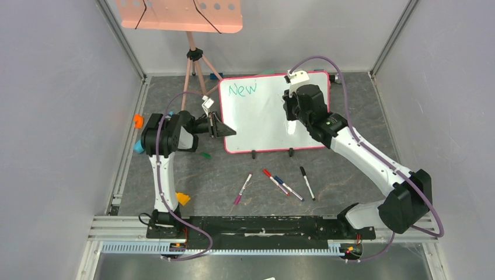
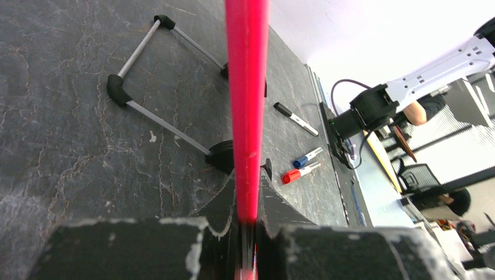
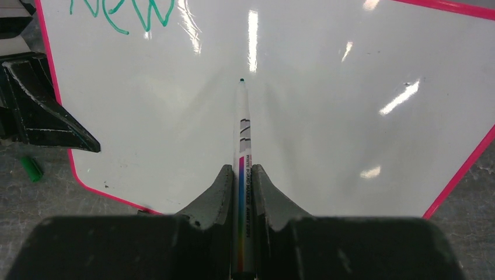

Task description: Write a sentence on the whiteboard

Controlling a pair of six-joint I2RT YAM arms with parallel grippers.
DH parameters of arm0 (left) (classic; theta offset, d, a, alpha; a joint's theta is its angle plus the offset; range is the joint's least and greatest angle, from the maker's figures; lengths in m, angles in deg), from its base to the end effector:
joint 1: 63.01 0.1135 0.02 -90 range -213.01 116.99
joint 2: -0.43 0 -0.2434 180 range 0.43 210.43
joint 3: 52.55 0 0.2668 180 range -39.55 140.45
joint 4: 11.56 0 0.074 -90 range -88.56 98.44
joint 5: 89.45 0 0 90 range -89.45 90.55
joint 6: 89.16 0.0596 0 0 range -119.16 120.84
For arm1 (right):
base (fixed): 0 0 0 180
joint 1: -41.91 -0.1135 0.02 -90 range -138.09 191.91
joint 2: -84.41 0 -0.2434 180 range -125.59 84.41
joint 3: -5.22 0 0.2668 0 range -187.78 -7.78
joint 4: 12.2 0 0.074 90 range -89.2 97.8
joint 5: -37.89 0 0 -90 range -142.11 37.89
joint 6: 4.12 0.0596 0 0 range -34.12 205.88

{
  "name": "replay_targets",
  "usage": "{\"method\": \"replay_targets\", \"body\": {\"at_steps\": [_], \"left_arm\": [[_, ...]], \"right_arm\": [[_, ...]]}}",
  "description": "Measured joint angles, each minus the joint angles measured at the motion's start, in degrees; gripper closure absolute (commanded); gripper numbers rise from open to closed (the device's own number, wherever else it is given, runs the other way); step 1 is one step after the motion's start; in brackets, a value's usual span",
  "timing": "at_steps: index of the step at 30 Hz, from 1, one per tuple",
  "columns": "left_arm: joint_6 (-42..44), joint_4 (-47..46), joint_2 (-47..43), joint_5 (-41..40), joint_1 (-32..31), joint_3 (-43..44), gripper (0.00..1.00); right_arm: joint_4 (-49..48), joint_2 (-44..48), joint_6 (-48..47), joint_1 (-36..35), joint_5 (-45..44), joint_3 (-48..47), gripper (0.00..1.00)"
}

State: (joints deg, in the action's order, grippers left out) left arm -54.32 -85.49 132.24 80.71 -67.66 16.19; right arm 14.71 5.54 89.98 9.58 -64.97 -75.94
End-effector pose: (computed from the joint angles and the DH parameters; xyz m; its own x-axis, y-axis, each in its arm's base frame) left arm 0.3797 -0.0898 0.0729 -0.6957 -0.0841 -0.7134 0.7130 0.0400 -0.7000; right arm 0.3110 0.1812 0.3079 -0.3762 -0.1556 -0.9134 -0.3243 0.9455 -0.0275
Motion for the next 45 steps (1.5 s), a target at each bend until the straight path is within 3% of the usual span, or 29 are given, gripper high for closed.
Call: {"method": "replay_targets", "body": {"at_steps": [7,45], "left_arm": [[3.43,-0.24,-3.19,-5.25,0.24,-6.62,0.98],[3.26,-0.24,-2.71,-4.61,0.55,-5.81,0.98]], "right_arm": [[0.31,0.28,0.87,-0.02,0.87,0.02,1.0],[-0.07,2.43,4.72,0.0,7.06,1.09,1.0]]}}
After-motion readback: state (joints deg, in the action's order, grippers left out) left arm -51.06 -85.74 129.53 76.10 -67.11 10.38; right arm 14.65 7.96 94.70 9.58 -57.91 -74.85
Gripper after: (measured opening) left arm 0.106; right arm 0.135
